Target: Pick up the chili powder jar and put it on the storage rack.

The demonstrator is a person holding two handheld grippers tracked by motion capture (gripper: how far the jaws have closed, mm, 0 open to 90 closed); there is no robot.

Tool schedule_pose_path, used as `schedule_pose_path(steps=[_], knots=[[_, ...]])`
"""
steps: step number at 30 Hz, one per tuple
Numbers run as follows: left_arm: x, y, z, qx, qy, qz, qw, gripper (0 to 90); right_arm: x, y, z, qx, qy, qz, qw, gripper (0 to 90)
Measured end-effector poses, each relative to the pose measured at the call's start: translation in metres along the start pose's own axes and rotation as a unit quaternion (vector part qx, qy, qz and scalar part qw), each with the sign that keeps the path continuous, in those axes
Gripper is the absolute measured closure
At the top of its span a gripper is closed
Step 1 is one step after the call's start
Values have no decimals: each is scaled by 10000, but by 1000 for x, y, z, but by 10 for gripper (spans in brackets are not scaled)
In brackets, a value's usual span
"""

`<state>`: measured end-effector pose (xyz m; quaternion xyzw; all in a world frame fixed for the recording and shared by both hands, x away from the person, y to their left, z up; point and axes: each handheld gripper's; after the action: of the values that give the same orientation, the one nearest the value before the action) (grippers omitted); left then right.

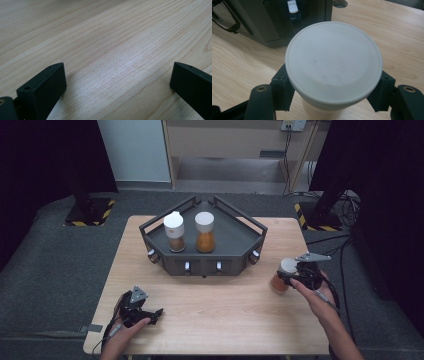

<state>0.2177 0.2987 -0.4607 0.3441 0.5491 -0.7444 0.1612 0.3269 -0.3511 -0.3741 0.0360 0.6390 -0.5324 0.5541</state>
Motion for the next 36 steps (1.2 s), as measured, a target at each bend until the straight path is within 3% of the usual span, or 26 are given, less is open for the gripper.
schedule_pose_path(steps=[16,36], knots=[[0,0,0,1,0,-1,10000,0,-36,-20,-8,-213,-359,-62,9991,341],[0,0,0,2,1,-2,10000,0,-55,-36,-8,-252,-531,-74,9982,341]])
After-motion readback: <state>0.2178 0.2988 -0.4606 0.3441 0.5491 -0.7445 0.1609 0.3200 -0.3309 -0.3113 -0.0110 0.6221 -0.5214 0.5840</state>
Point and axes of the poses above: each handheld gripper's, and its own axes: y roughly forward along the jaws, x roughly out of its underside, z roughly to its right, and after that the axes turned 14 degrees about -y, right-handed
